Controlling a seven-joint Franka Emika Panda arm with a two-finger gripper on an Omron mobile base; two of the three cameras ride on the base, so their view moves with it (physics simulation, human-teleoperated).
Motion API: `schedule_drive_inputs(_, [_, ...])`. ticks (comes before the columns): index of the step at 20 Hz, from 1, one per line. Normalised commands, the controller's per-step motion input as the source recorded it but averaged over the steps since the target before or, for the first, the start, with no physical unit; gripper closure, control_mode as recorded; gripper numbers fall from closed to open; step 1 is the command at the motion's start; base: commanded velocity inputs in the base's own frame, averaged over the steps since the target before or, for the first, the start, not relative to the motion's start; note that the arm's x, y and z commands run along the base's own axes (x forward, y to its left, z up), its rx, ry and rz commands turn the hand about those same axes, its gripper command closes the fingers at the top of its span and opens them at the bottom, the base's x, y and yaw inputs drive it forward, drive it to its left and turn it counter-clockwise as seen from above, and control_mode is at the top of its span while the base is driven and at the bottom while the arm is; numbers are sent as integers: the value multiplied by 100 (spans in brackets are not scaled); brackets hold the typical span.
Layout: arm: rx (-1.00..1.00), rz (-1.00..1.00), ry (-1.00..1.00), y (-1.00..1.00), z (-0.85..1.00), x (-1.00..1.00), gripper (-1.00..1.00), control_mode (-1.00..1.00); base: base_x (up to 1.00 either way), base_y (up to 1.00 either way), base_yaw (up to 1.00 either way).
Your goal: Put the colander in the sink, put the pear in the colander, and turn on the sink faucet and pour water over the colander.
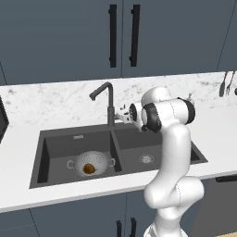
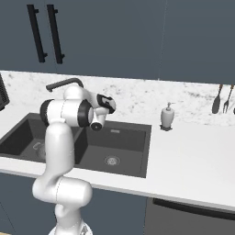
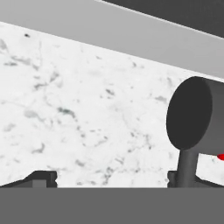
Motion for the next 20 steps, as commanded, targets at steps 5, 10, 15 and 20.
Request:
schedule_drive_inputs(5, [0,-5,0,7,-8,18,-100,-100,0,0,0])
schedule_drive_inputs(10, [0,-8,0,4,-1,27,100,-100,0,0,0])
schedule_drive_inputs(15, [0,-12,0,-9,0,35,100,-100,0,0,0])
schedule_drive_inputs(20, [5,-15,-3,-36,-2,38,100,-100,0,0,0])
